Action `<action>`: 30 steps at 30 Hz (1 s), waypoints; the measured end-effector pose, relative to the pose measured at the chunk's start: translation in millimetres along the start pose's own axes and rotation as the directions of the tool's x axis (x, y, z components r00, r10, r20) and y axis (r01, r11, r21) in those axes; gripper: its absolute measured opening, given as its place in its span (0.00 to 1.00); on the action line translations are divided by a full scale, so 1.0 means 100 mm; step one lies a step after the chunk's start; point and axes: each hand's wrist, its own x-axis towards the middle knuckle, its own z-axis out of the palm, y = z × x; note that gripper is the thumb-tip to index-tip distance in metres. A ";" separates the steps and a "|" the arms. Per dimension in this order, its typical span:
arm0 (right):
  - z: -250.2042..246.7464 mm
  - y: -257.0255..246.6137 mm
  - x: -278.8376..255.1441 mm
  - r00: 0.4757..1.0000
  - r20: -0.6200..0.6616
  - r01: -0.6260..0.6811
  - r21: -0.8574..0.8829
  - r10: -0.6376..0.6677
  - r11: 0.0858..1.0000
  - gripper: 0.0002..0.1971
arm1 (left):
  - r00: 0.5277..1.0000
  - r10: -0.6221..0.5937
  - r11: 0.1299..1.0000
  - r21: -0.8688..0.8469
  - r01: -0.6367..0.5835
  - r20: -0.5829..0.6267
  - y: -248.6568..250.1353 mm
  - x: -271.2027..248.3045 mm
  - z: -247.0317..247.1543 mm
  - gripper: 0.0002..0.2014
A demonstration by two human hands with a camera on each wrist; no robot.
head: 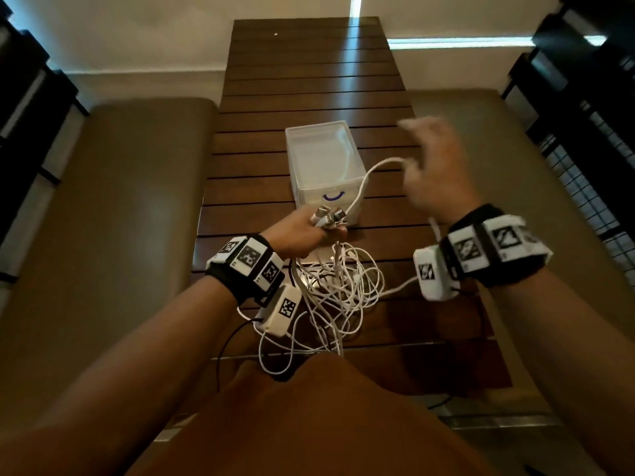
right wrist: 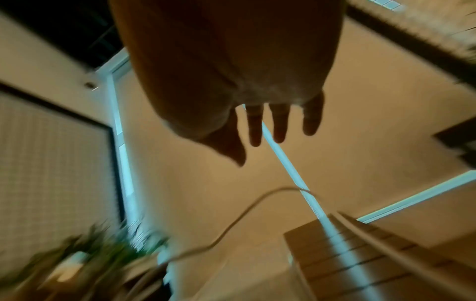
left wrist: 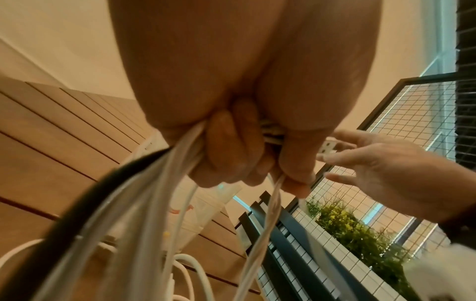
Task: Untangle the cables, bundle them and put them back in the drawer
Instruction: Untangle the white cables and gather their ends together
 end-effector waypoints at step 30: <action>-0.09 -0.23 -0.05 0.932 0.359 0.002 0.139 -0.052 0.990 0.08 | 0.992 -0.087 0.992 -0.085 0.095 0.094 -0.12 -0.11 -0.14 0.08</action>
